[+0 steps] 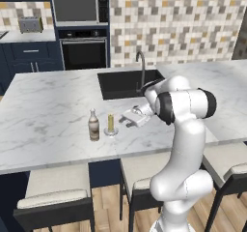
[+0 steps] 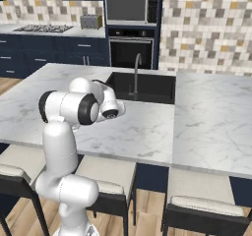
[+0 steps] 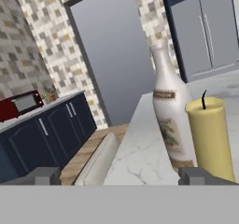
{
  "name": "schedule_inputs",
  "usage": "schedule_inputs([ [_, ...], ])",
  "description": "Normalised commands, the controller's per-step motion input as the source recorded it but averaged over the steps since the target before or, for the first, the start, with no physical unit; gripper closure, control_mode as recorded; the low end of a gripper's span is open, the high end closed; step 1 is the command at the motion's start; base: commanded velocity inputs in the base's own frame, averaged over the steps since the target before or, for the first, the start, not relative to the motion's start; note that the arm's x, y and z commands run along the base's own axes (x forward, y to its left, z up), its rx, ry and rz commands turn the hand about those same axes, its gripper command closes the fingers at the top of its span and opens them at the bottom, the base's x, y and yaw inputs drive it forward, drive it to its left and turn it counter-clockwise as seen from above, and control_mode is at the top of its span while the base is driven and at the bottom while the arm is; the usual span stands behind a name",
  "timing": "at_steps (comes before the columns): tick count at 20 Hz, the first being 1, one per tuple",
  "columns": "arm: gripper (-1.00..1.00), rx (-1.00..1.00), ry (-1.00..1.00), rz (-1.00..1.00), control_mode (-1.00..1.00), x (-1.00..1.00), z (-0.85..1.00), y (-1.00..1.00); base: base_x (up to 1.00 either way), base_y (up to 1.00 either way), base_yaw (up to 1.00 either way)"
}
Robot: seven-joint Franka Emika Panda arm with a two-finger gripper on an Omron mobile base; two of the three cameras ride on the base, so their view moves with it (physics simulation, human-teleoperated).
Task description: Get the candle and the liquor from the cabinet and move them to the dining counter.
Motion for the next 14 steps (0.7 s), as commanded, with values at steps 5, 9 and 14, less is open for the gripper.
schedule_inputs([
  [5, -1.0, -0.02, 0.02, -0.04, -1.0, -0.23, 0.27, -0.04, 0.0, 0.0, 0.0],
  [9, -1.0, -0.03, 0.11, -0.19, -1.0, -0.33, 0.39, 0.01, 0.0, 0.0, 0.0],
  [14, -1.0, -0.05, 0.1, -0.28, -1.0, -0.4, 0.33, 0.07, 0.0, 0.0, 0.0],
])
